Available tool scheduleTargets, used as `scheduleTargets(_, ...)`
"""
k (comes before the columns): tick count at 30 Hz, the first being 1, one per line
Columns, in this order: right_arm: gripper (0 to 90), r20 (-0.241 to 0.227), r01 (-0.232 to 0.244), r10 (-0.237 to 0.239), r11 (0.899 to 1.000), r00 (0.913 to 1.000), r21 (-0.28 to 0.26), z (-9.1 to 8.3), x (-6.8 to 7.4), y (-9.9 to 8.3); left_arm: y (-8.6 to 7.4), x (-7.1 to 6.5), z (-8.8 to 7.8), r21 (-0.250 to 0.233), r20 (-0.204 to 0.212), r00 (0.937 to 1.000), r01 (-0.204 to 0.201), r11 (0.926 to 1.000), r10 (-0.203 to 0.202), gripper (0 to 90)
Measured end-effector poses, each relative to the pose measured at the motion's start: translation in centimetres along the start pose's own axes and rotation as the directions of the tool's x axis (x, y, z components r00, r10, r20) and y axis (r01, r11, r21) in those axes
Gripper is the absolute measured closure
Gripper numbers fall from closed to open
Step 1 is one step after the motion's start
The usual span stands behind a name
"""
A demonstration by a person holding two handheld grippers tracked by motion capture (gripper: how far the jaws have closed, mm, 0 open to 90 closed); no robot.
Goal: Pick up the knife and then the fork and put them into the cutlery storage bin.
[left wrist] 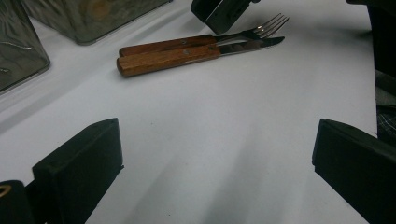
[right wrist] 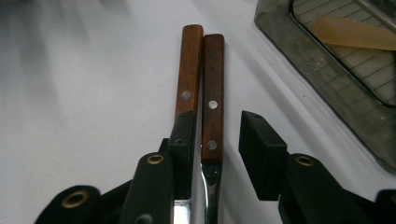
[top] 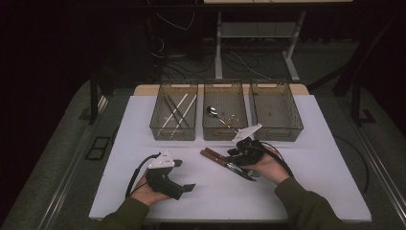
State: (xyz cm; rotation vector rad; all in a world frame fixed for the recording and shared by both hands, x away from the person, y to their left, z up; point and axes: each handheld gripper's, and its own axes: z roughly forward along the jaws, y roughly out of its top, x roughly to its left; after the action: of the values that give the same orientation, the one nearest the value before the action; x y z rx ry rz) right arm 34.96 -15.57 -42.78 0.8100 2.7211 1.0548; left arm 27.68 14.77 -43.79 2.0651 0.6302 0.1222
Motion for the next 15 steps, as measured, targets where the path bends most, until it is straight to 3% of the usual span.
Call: scheduleTargets(15, 72.9, -0.017, 0.007, -0.007, 1.000, 0.9998, 0.030, 1.06, -0.01, -0.25, 0.00, -0.02, 0.01, 0.001, -0.001, 1.0000, 0.001, 1.0000, -0.001, 0.2)
